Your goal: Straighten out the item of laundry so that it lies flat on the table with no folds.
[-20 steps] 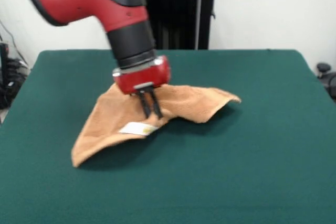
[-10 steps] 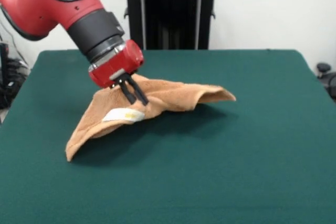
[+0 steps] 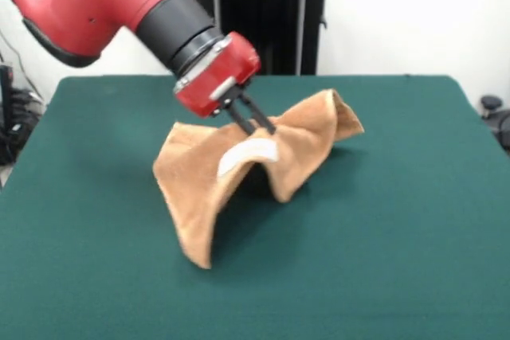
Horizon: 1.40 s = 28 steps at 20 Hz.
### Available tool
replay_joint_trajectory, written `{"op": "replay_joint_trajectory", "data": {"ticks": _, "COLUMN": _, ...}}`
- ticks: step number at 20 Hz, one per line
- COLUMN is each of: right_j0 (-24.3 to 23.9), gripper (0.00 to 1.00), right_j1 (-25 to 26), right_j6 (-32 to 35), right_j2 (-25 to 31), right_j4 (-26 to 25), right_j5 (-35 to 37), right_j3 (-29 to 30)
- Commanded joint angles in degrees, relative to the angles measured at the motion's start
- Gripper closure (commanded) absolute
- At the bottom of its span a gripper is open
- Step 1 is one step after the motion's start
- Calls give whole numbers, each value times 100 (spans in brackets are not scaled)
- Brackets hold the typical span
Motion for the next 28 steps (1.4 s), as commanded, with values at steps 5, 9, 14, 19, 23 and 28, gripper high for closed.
{"op": "replay_joint_trajectory", "data": {"ticks": 5, "right_j0": 94, "gripper": 100, "right_j1": 453, "right_j6": -1496, "right_j2": 819, "right_j4": -838, "right_j5": 244, "right_j3": 179}}
{"op": "replay_joint_trajectory", "data": {"ticks": 9, "right_j0": 82, "gripper": 100, "right_j1": 525, "right_j6": -1532, "right_j2": 805, "right_j4": -1044, "right_j5": 319, "right_j3": 78}}
{"op": "replay_joint_trajectory", "data": {"ticks": 14, "right_j0": 747, "gripper": 100, "right_j1": -82, "right_j6": -575, "right_j2": 232, "right_j4": -1992, "right_j5": -616, "right_j3": -297}}
{"op": "replay_joint_trajectory", "data": {"ticks": 19, "right_j0": 1975, "gripper": 100, "right_j1": -1071, "right_j6": 1026, "right_j2": -945, "right_j4": -2521, "right_j5": -2011, "right_j3": -670}}
{"op": "replay_joint_trajectory", "data": {"ticks": 23, "right_j0": 2447, "gripper": 100, "right_j1": -1149, "right_j6": 1071, "right_j2": -1530, "right_j4": -2264, "right_j5": -2793, "right_j3": -858}}
{"op": "replay_joint_trajectory", "data": {"ticks": 28, "right_j0": 2724, "gripper": 0, "right_j1": -1129, "right_j6": 777, "right_j2": -1840, "right_j4": -1964, "right_j5": -3269, "right_j3": -953}}
